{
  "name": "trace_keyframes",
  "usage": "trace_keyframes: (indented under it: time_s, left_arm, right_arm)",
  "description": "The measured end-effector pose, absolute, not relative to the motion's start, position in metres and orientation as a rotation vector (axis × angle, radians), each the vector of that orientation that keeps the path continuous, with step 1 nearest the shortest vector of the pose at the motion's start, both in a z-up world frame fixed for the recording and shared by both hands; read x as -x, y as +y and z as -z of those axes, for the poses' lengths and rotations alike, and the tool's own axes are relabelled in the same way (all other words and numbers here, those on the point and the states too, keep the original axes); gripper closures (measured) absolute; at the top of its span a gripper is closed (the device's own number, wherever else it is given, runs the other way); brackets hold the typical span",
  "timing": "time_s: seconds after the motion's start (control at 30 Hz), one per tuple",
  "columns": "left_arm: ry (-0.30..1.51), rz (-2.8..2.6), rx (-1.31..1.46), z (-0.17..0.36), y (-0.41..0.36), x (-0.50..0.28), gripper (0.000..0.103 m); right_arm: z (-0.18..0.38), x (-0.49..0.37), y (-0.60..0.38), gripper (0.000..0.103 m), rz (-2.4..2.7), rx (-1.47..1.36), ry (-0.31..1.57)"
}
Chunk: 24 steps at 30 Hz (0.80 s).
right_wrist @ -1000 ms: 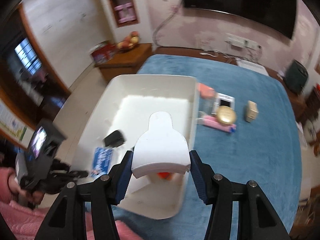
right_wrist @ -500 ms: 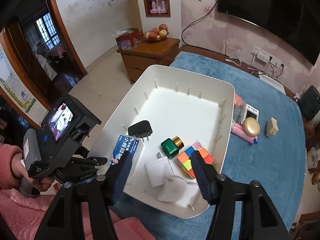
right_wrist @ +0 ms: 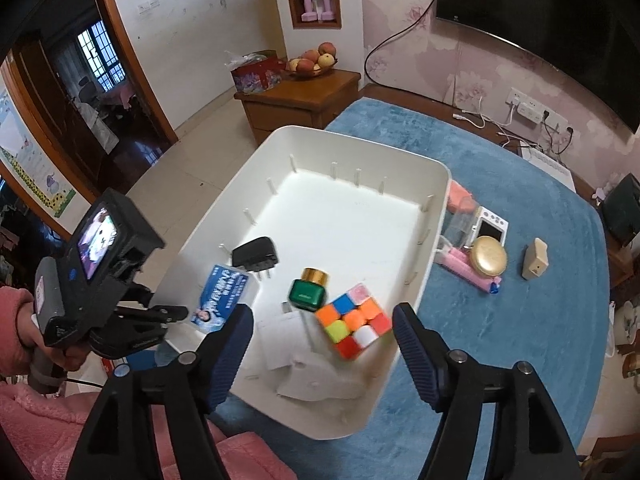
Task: Organize rigid objects
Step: 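Move the right gripper to the beige block and grasp it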
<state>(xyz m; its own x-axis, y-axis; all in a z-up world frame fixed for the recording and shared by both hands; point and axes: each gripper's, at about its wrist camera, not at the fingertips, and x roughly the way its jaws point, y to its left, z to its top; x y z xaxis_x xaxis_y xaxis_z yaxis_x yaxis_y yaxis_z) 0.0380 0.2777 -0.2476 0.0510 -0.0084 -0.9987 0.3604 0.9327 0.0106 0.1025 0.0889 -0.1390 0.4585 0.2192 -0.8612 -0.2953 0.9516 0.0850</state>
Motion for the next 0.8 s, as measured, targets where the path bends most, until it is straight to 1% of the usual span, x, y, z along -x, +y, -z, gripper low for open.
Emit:
trace_keyframes:
  time_s: [0.27, 0.33, 0.37, 0.63, 0.8]
  left_arm:
    - [1.51, 0.267, -0.312, 0.248, 0.272, -0.038, 0.09]
    - [1.518, 0.262, -0.321, 0.247, 0.269, -0.04, 0.09]
    - [1.52, 0.26, -0.326, 0.247, 0.268, -0.041, 0.09]
    - [1.549, 0.197, -0.35, 0.249, 0.259, -0.045, 0.09]
    - [1.568, 0.17, -0.343, 0.249, 0.257, -0.049, 0.09]
  right_arm:
    - [0.143, -0.131, 0.042, 0.028, -0.318, 0.053, 1.048]
    - [0.146, -0.14, 0.028, 0.024, -0.311, 0.045, 1.047]
    - [0.148, -0.143, 0.023, 0.023, -0.308, 0.041, 1.046]
    - [0.172, -0.179, -0.037, 0.023, -0.228, 0.005, 1.041]
    - [0.192, -0.199, -0.08, 0.023, -0.122, -0.073, 1.014]
